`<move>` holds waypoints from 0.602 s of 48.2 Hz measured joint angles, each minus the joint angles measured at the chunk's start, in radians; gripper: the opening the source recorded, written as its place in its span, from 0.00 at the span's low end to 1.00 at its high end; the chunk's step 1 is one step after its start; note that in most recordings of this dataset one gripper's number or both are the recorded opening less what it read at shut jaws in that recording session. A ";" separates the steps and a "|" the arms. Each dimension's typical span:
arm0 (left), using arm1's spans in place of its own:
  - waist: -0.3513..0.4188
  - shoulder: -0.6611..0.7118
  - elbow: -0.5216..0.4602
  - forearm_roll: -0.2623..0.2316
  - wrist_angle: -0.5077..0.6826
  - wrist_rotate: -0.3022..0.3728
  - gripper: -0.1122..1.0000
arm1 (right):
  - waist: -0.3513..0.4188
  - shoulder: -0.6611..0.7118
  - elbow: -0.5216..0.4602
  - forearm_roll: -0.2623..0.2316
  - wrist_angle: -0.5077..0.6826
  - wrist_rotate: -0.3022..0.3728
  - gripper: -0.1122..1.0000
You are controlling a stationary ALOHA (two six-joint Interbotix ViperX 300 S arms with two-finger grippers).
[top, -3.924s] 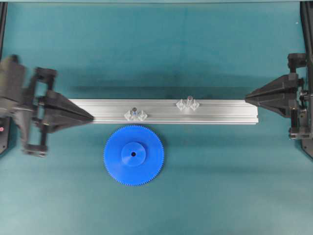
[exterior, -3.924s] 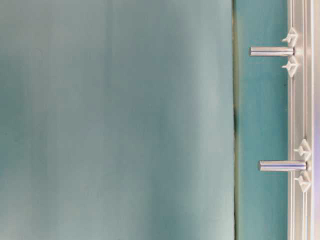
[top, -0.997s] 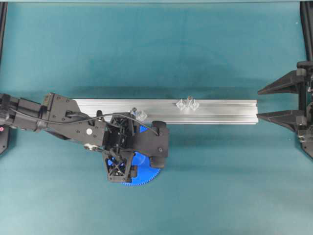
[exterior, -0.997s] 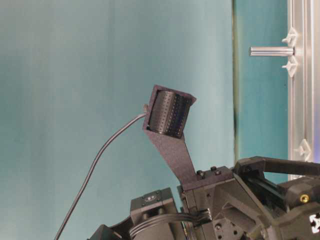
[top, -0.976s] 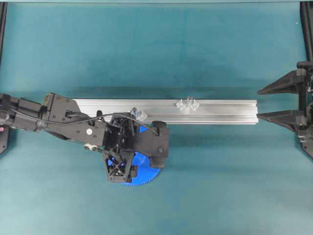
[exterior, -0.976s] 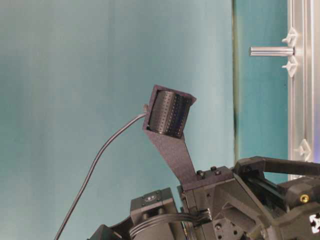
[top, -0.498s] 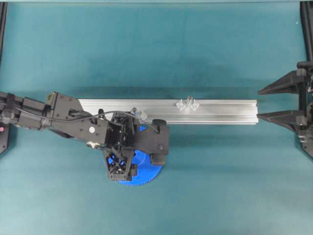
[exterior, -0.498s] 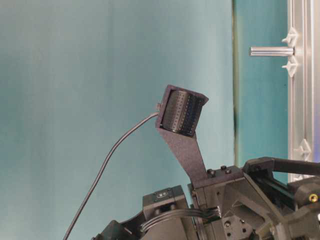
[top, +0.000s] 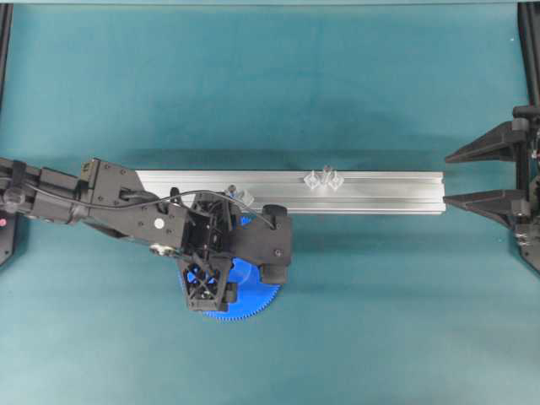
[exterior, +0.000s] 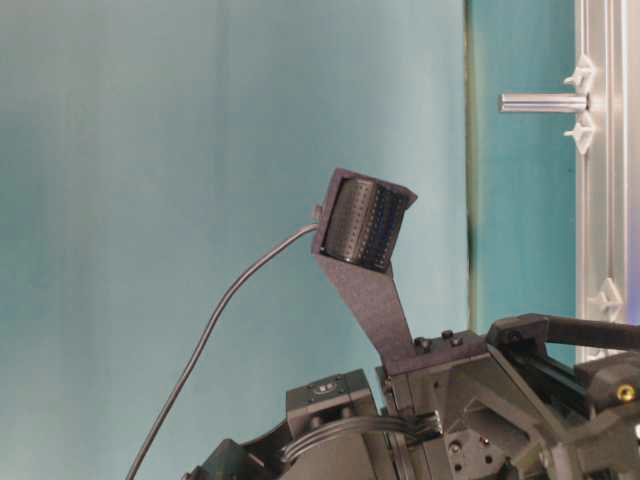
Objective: Insert the large gear onto the shaft.
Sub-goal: 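Close the left gripper on the gear hub, then lift the gear and carry it over the right shaft on the rail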
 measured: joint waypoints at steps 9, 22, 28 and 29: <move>-0.002 -0.002 -0.002 0.000 0.003 0.003 0.81 | 0.002 0.000 0.003 0.000 0.000 0.000 0.78; -0.003 -0.006 0.000 0.000 0.003 0.008 0.81 | 0.000 -0.002 0.003 -0.002 -0.002 0.002 0.78; -0.002 -0.015 0.002 0.000 0.002 0.014 0.81 | 0.000 0.000 0.000 0.000 -0.002 0.000 0.78; -0.002 -0.017 0.002 0.000 0.003 0.014 0.81 | 0.002 0.000 0.003 0.000 0.000 0.000 0.78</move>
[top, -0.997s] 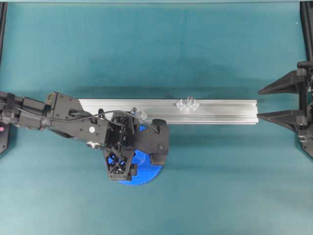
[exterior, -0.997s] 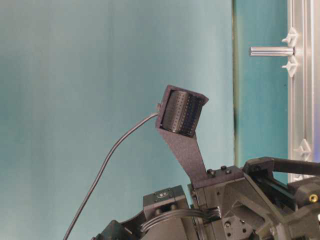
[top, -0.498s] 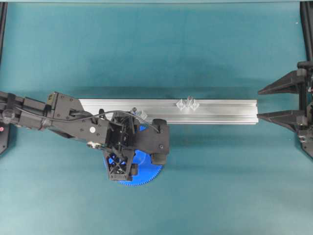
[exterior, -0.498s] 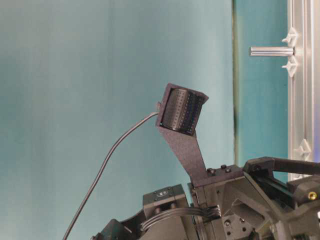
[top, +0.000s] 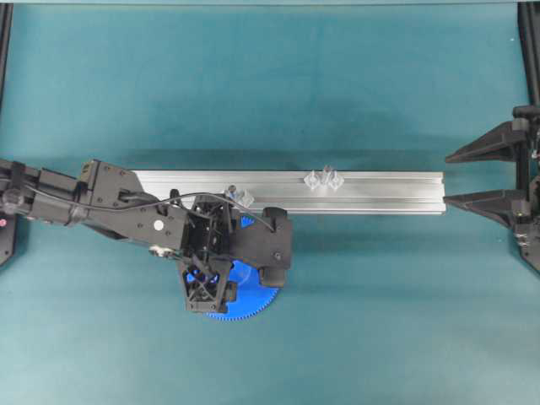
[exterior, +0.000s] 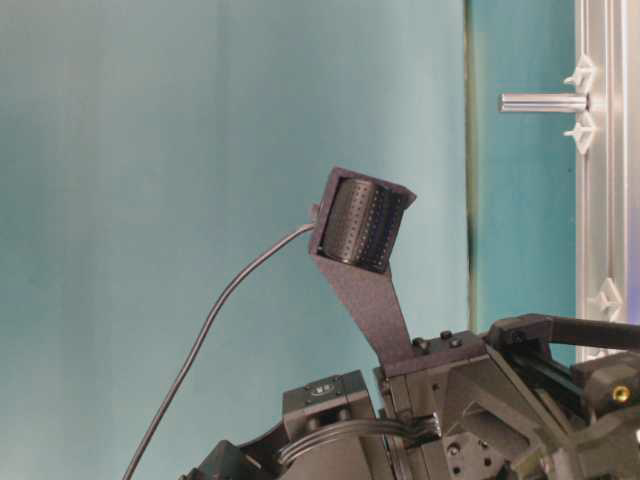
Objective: Insert the large gear onto the shaft.
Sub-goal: 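Lift the gear and carry it over the right shaft on the rail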
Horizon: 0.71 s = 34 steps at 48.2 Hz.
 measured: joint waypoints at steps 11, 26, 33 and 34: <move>0.008 -0.028 -0.003 0.000 0.003 0.034 0.81 | 0.000 -0.002 -0.003 0.000 -0.002 0.000 0.78; 0.008 -0.081 -0.057 0.000 0.005 0.044 0.81 | 0.000 0.000 0.000 0.000 -0.006 0.002 0.78; 0.011 -0.109 -0.081 0.002 0.006 0.091 0.81 | 0.000 0.000 0.000 0.000 -0.017 0.002 0.78; 0.012 -0.114 -0.086 0.003 0.008 0.103 0.81 | 0.000 0.000 0.000 -0.002 -0.020 0.002 0.78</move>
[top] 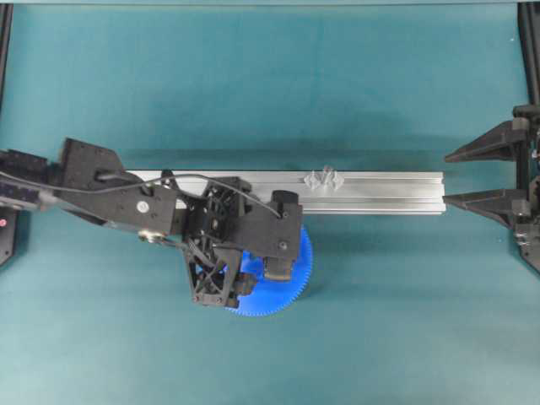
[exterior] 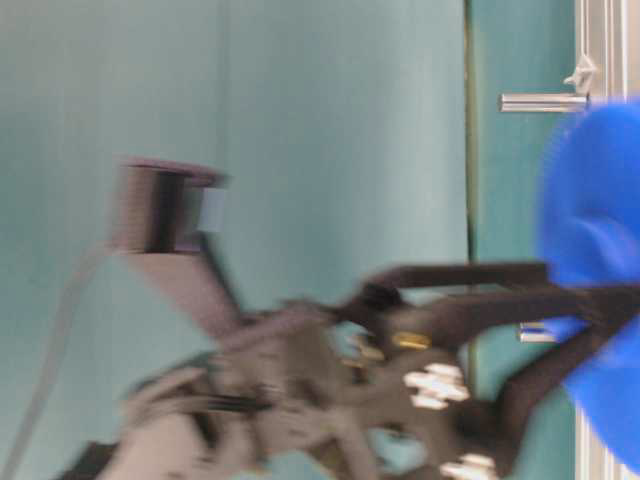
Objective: Insert the large gear onto the shaft.
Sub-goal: 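Lift the gear and carry it over the right shaft on the rail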
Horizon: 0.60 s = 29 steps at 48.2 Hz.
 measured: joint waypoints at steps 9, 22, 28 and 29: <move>0.040 -0.003 -0.057 0.000 0.009 0.124 0.81 | -0.002 0.000 0.005 0.000 -0.026 0.012 0.78; 0.117 0.025 -0.140 0.000 0.008 0.272 0.81 | -0.002 -0.012 0.011 0.000 -0.044 0.014 0.78; 0.124 0.067 -0.169 0.003 0.009 0.316 0.81 | 0.000 -0.025 0.011 0.000 -0.044 0.014 0.78; 0.126 0.077 -0.175 0.003 0.009 0.327 0.81 | 0.000 -0.028 0.011 -0.002 -0.043 0.015 0.78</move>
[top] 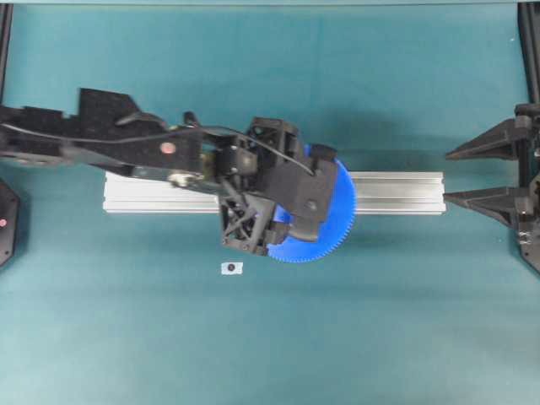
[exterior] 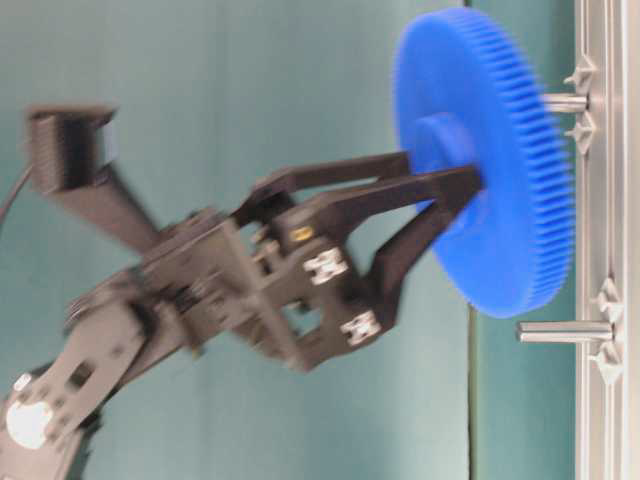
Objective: Insert the large gear onto the shaft.
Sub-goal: 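Lift the gear and carry it over the right shaft on the rail, then align the gear's center hole above the right shaft with the left gripper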
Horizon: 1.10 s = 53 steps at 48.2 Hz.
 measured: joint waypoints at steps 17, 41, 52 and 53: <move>0.044 0.112 -0.120 0.000 0.000 0.054 0.81 | -0.014 -0.031 0.002 -0.008 0.002 0.000 0.78; 0.074 0.173 -0.181 -0.003 0.002 0.101 0.81 | -0.014 -0.032 0.006 -0.008 0.003 0.000 0.78; 0.087 0.187 -0.199 0.000 0.002 0.121 0.81 | -0.015 -0.032 0.006 -0.008 0.003 -0.002 0.78; 0.087 0.187 -0.202 -0.003 0.002 0.123 0.81 | -0.014 -0.031 0.006 -0.008 0.003 0.000 0.78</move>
